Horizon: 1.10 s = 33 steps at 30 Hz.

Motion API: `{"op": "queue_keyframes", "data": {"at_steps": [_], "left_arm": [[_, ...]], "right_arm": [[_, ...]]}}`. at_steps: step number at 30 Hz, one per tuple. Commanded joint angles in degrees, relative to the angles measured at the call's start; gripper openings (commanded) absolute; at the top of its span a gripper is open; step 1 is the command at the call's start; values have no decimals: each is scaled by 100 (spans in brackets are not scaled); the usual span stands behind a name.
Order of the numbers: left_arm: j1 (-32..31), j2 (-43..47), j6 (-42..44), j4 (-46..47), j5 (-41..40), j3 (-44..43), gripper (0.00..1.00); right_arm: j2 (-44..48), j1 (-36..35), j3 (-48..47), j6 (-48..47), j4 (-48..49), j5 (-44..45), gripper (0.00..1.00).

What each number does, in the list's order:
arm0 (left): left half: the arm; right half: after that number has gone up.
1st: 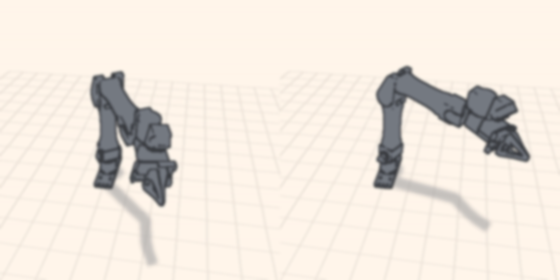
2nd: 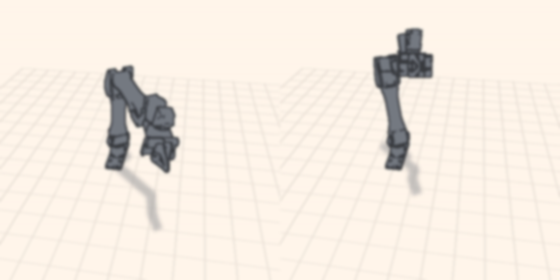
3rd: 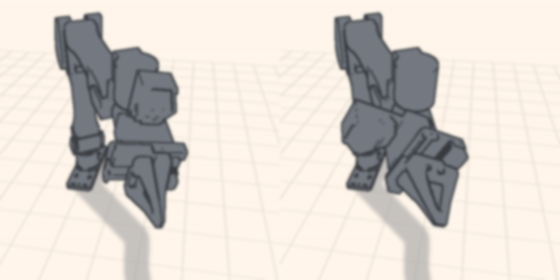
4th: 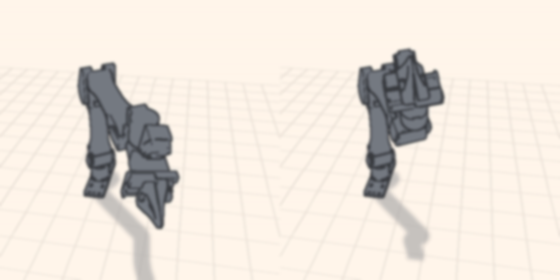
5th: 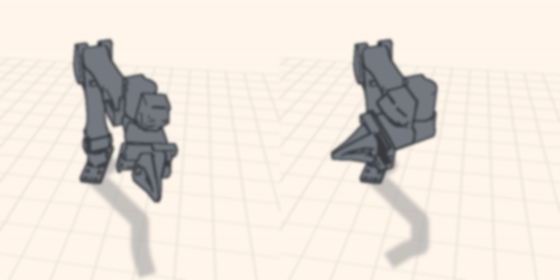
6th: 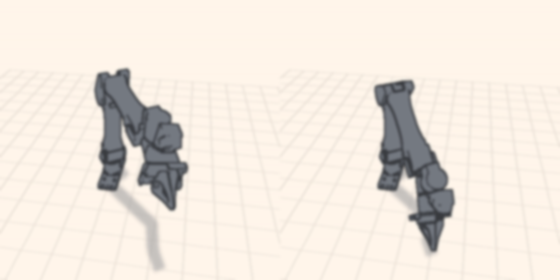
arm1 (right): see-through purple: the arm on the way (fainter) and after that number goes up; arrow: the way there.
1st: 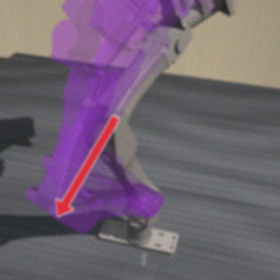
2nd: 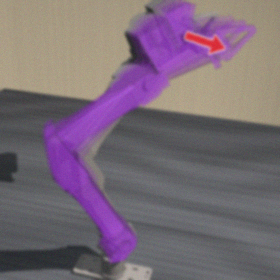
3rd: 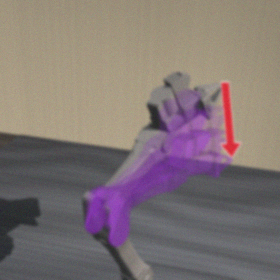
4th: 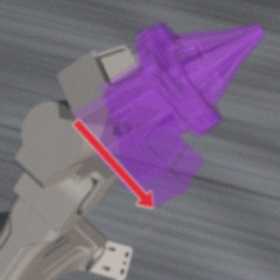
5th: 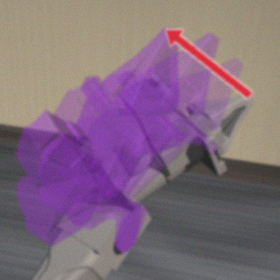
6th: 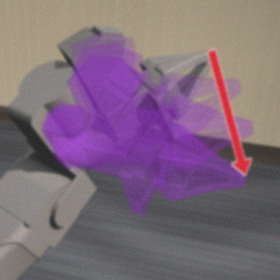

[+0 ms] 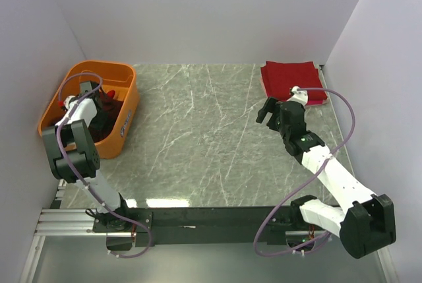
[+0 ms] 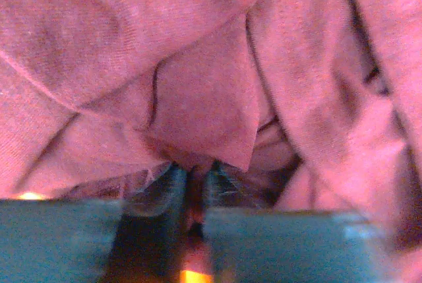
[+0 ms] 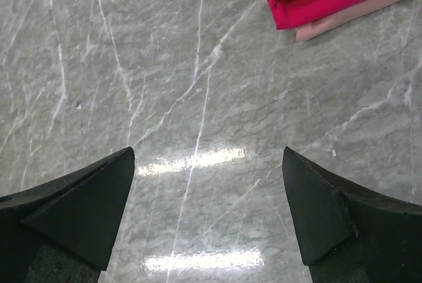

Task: Fold and stack the t-shirts
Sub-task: Grab the tshirt from the pile, then move the tshirt to the center of the board

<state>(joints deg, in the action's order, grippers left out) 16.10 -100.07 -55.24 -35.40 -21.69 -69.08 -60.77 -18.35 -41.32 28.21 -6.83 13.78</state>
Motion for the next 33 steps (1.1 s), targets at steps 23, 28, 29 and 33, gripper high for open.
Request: {"op": "queue_keyframes", "data": {"at_steps": [23, 28, 29, 33], "left_arm": [[-616, 3318, 1665, 1351, 279, -1184, 1], [-1284, 3407, 2183, 1772, 366, -1959, 1], [-1406, 3381, 2263, 1851, 524, -2221, 1], [-2380, 3179, 2676, 2177, 1350, -2750, 1]], "right_arm": [[443, 16, -148, -79, 375, 72, 98], [645, 16, -113, -61, 410, 2, 98], [680, 16, -61, -43, 445, 2, 98], [900, 24, -8, -52, 463, -86, 98]]}}
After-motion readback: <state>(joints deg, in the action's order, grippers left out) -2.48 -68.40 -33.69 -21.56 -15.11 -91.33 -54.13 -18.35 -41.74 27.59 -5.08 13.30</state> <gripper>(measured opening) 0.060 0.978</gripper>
